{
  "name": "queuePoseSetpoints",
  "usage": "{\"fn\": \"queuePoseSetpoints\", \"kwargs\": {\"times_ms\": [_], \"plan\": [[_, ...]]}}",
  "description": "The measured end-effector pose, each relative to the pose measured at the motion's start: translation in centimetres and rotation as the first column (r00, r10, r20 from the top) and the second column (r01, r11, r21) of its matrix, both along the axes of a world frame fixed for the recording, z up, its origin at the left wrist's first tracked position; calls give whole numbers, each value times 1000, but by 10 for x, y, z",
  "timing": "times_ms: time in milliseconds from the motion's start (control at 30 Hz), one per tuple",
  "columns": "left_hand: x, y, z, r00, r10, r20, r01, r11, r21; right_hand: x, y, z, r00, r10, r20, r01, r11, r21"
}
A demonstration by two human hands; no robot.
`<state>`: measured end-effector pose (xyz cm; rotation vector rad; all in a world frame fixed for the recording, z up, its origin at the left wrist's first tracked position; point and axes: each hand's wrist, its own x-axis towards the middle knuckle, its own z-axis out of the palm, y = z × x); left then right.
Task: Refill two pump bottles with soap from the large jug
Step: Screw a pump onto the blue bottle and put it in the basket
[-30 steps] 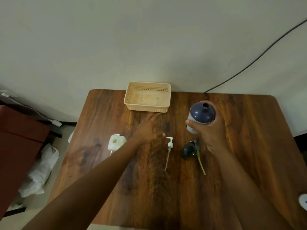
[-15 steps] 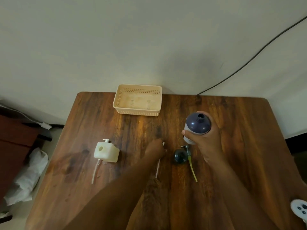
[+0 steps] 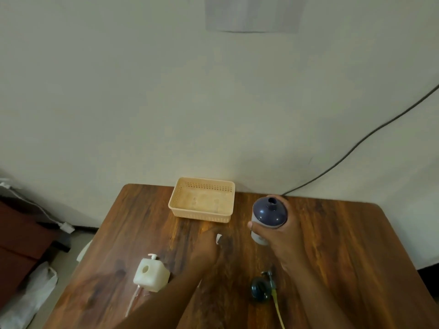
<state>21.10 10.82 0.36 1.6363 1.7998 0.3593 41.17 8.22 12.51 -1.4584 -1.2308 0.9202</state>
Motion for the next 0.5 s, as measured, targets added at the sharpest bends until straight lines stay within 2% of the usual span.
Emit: {"fn": "queuePoseSetpoints", "kwargs": {"times_ms": [67, 233, 333, 500], "plan": [[-10, 15, 27, 997, 39, 61, -42, 998, 49, -3, 9, 14, 999, -7, 54, 4, 998, 56], [-29, 50, 106, 992, 78, 98, -94, 981, 169, -13, 28, 66, 1000, 20, 5, -21, 990, 141], [-35, 60, 164, 990, 51, 132, -93, 939, 331, -19, 35, 103, 1000, 28, -12, -24, 976, 219], [-36, 60, 258, 982, -11, 186, -87, 858, 506, -23, 37, 166, 998, 53, -37, -41, 961, 274]]}}
